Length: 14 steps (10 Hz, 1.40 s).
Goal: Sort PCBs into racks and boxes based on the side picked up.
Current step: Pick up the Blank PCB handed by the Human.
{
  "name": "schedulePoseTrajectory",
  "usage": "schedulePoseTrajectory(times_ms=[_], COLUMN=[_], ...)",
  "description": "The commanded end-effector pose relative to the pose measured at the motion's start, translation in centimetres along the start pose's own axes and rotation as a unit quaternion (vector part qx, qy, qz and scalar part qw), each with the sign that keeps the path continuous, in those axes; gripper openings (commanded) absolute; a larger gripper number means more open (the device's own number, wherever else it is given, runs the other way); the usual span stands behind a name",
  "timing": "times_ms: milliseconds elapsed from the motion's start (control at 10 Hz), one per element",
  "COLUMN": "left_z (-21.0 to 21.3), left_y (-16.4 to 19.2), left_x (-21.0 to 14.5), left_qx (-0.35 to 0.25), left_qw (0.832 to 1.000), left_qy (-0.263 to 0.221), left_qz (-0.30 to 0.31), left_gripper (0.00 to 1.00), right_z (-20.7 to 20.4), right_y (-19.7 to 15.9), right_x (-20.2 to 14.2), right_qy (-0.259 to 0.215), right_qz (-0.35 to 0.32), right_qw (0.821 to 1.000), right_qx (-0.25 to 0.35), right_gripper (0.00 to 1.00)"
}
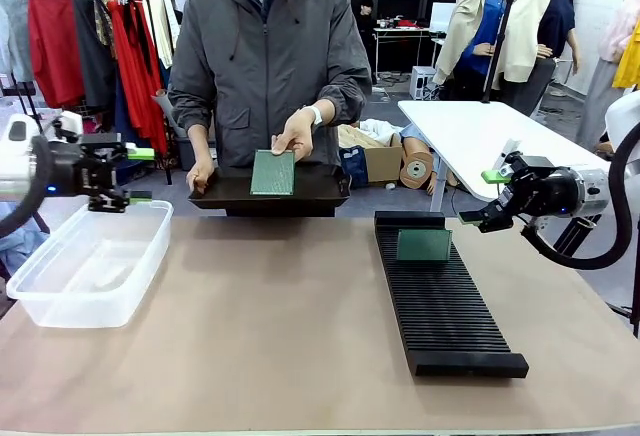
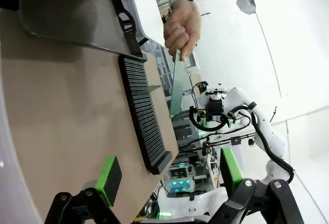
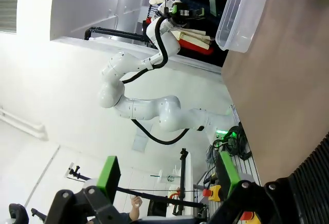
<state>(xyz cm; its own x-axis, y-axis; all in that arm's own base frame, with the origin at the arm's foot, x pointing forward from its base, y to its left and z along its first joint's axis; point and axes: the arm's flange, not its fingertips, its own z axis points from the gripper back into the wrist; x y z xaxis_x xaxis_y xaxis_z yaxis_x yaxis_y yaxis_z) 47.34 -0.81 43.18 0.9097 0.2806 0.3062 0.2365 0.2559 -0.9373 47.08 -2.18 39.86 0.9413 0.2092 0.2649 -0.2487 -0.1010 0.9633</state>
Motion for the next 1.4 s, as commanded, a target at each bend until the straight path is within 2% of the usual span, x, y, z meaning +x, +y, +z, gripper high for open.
schedulePoseTrajectory(times_ms=[0,200,600,1100,1300], left_z=[-2.5,-5.7,-12.2,-18.1,-20.0], left_y=[0.5,0.2,-1.0,0.0,0.6], left_x=[0.7,0.7,0.9,2.1,2.6], left_qx=[-0.020,-0.040,-0.071,-0.080,-0.103], left_qw=[0.999,0.997,0.989,0.984,0.980], left_qy=[-0.007,-0.001,0.043,0.096,0.122], left_qz=[-0.036,-0.068,-0.123,-0.123,-0.119], left_gripper=[1.00,1.00,1.00,1.00,1.00], right_z=[-0.1,-0.1,-0.1,-0.1,-0.1], right_y=[0.2,0.2,0.2,0.2,0.2], right_x=[0.0,0.0,0.0,0.0,0.0], right_qy=[0.001,0.001,0.001,0.001,0.001], right_qz=[-0.002,-0.002,-0.002,-0.002,-0.002], right_qw=[1.000,1.000,1.000,1.000,1.000], right_qx=[0.001,0.001,0.001,0.001,0.001], right_gripper=[1.00,1.00,1.00,1.00,1.00])
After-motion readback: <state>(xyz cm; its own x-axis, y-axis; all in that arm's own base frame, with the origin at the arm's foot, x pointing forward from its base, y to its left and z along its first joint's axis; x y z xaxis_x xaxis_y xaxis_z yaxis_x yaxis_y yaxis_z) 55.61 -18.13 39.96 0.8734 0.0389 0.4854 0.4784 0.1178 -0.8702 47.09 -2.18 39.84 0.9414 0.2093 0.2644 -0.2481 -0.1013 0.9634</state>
